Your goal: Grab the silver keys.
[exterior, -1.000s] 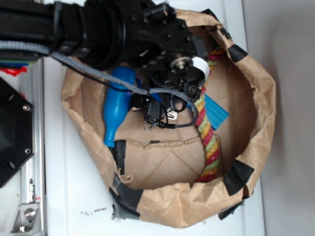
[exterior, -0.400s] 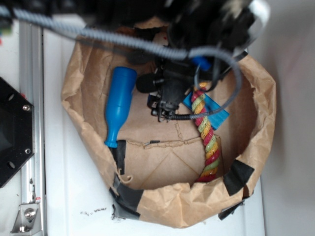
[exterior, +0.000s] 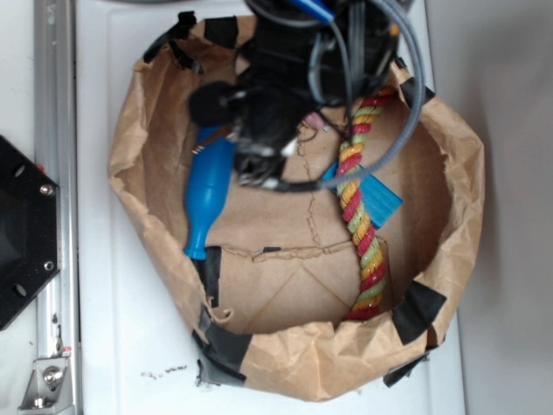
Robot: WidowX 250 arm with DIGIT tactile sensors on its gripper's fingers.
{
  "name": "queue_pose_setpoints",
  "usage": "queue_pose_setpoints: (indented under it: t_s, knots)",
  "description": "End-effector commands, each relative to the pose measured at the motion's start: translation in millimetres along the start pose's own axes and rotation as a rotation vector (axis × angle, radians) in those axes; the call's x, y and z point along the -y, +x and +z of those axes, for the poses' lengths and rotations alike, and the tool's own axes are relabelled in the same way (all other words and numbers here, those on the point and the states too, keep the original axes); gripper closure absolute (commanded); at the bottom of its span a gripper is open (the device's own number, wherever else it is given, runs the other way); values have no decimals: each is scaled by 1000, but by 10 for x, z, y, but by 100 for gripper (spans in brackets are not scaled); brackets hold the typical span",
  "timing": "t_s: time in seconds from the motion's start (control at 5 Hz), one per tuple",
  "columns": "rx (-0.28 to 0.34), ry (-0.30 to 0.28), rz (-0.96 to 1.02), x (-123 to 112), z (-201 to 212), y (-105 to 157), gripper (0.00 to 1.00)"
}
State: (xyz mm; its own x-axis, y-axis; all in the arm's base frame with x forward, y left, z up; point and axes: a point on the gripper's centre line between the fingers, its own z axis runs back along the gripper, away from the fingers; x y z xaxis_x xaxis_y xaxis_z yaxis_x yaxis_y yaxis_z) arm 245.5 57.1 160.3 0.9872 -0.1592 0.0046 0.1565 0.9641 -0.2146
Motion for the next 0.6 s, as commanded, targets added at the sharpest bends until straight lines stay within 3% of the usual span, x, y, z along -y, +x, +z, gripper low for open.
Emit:
queue_pose_setpoints:
  t_s: [0.0,0.4]
  knots:
    - [149,116,-46,165,30,34,100]
    - [140,143,-60,215,-129,38,100]
